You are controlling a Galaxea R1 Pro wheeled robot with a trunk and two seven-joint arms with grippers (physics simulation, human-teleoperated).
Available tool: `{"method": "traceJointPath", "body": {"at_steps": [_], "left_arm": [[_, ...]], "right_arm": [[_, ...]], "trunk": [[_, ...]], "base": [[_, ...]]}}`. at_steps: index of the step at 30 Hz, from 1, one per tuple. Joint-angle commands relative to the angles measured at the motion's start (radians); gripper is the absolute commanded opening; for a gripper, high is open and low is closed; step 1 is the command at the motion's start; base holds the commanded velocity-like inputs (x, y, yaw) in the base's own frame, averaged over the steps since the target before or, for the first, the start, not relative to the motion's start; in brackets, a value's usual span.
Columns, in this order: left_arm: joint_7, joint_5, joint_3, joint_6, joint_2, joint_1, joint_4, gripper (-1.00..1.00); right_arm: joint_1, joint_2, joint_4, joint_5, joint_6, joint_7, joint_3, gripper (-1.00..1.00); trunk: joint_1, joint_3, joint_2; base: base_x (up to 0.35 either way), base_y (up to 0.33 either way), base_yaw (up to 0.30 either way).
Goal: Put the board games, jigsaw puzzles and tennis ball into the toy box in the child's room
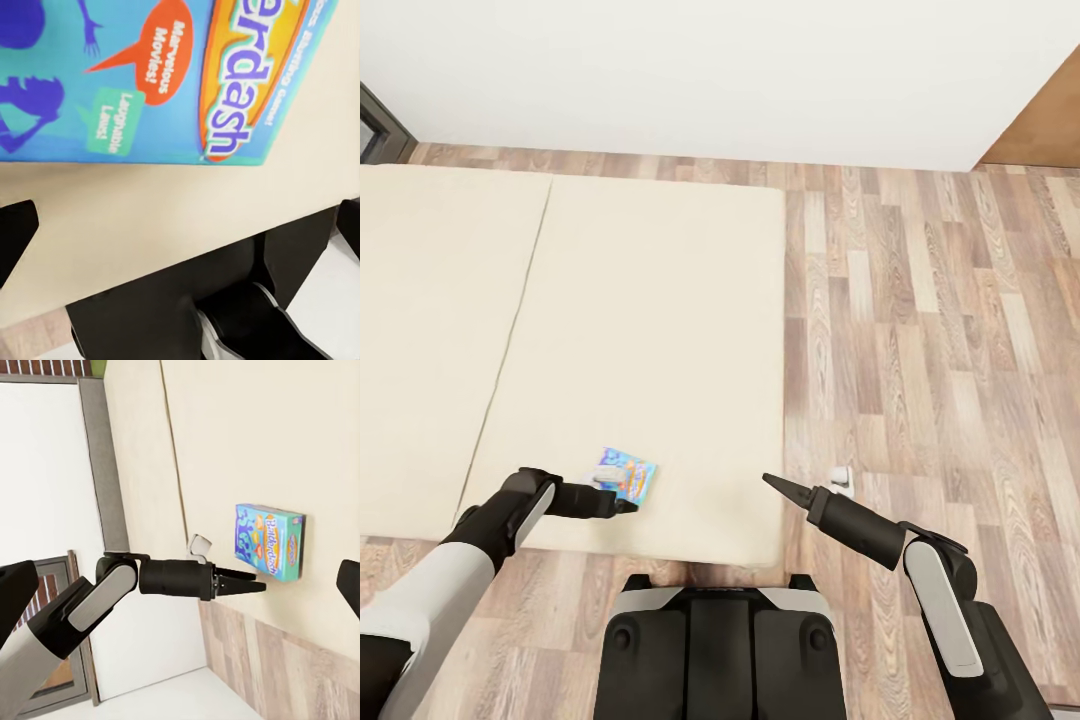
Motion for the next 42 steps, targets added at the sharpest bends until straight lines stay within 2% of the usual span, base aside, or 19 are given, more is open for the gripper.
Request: {"method": "traceJointPath", "body": {"at_steps": [1, 12, 42], "left_arm": [[0.004, 0.010, -0.005, 0.007, 0.001, 0.000, -0.001, 1.00], [0.007, 0.010, -0.005, 0.007, 0.002, 0.000, -0.001, 1.00], [0.014, 0.010, -0.005, 0.006, 0.006, 0.000, -0.001, 1.00]], "right_arm": [[0.000, 0.000, 0.000, 0.000, 0.006, 0.003, -0.001, 1.00], [0.000, 0.000, -0.001, 0.000, 0.006, 0.003, -0.001, 1.00], [0.000, 0.001, 0.000, 0.000, 0.005, 0.002, 0.000, 1.00]], "trunk": [[0.001, -0.001, -0.002], [0.001, -0.001, -0.002], [0.001, -0.001, -0.002]], "base": [[0.000, 0.102, 0.000], [0.000, 0.182, 0.000], [0.059, 0.029, 0.000]]}}
